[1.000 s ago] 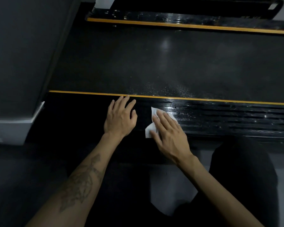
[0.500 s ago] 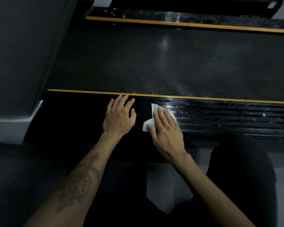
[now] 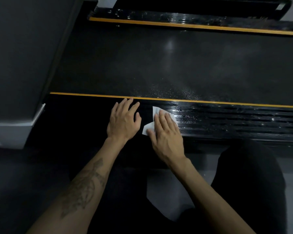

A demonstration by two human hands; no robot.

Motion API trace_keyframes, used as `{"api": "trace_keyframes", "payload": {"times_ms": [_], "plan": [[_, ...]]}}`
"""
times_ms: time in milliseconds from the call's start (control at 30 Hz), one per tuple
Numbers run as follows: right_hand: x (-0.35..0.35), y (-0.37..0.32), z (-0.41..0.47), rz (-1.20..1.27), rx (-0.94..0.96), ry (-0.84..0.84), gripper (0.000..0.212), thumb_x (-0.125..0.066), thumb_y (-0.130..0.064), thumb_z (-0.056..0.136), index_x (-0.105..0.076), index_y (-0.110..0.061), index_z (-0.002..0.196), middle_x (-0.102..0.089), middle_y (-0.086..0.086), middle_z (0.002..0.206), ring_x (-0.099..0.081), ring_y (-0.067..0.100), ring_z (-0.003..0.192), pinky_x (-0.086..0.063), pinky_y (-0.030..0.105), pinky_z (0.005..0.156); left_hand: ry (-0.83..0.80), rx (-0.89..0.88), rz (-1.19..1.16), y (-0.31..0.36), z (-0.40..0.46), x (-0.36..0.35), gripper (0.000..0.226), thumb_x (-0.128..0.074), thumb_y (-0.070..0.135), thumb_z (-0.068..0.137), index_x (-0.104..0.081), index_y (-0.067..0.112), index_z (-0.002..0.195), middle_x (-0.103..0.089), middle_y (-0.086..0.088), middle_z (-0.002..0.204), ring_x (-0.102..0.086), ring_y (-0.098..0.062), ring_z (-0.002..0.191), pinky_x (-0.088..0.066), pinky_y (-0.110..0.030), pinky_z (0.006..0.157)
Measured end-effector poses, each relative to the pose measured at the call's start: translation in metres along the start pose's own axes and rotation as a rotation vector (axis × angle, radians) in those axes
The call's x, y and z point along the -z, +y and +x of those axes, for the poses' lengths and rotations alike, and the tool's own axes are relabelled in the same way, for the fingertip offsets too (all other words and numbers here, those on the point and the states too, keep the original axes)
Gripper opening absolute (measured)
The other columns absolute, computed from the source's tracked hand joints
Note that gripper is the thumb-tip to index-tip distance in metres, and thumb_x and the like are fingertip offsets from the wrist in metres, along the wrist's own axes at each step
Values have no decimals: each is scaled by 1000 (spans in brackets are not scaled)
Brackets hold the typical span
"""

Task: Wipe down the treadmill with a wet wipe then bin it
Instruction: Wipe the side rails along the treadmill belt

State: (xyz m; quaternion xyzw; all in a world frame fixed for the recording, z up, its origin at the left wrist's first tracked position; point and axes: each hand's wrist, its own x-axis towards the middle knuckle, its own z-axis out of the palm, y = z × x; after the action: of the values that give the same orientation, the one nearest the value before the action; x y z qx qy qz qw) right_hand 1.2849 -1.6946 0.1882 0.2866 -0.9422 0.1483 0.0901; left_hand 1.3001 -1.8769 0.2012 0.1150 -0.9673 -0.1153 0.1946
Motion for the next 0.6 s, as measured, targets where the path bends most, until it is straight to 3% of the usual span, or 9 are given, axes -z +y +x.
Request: {"api": "trace_keyframes", "payload": {"times_ms": [133,200,300,433,600], "plan": [[2,2,-23,3,128,39,60,-35,-45,107,-45,-9,154,-35,11,163,-28,23,154,-19,35,126,-2,-5,8,-1,0,0,48,-50,30,98,-61,15,142,-55,-12,149,-44,-28,144,-32,-51,121],[5,15,-34,-7,140,86,57,-40,-43,106,-49,-9,151,-39,11,162,-32,23,152,-24,36,125,1,-4,7,-1,0,-1,48,-48,30,97,-61,15,141,-55,-11,149,-44,-28,144,-32,-51,121],[5,19,-34,-36,46,110,58,-40,-42,106,-50,-6,150,-42,13,159,-35,26,151,-32,43,122,3,5,0,-1,0,-1,51,-43,33,96,-62,15,141,-56,-11,148,-45,-28,143,-32,-50,121],[-4,-8,-14,-19,-55,73,64,-32,-45,106,-46,-2,151,-39,18,160,-32,29,152,-26,43,124,-14,5,8,-1,0,-1,48,-48,29,98,-60,15,142,-54,-11,150,-44,-28,145,-31,-50,121],[2,2,-32,22,126,80,60,-40,-44,106,-47,-6,152,-37,11,162,-29,22,154,-22,36,125,-11,2,15,-3,0,-1,46,-53,27,98,-60,16,143,-54,-10,151,-43,-27,145,-31,-50,122]]}}
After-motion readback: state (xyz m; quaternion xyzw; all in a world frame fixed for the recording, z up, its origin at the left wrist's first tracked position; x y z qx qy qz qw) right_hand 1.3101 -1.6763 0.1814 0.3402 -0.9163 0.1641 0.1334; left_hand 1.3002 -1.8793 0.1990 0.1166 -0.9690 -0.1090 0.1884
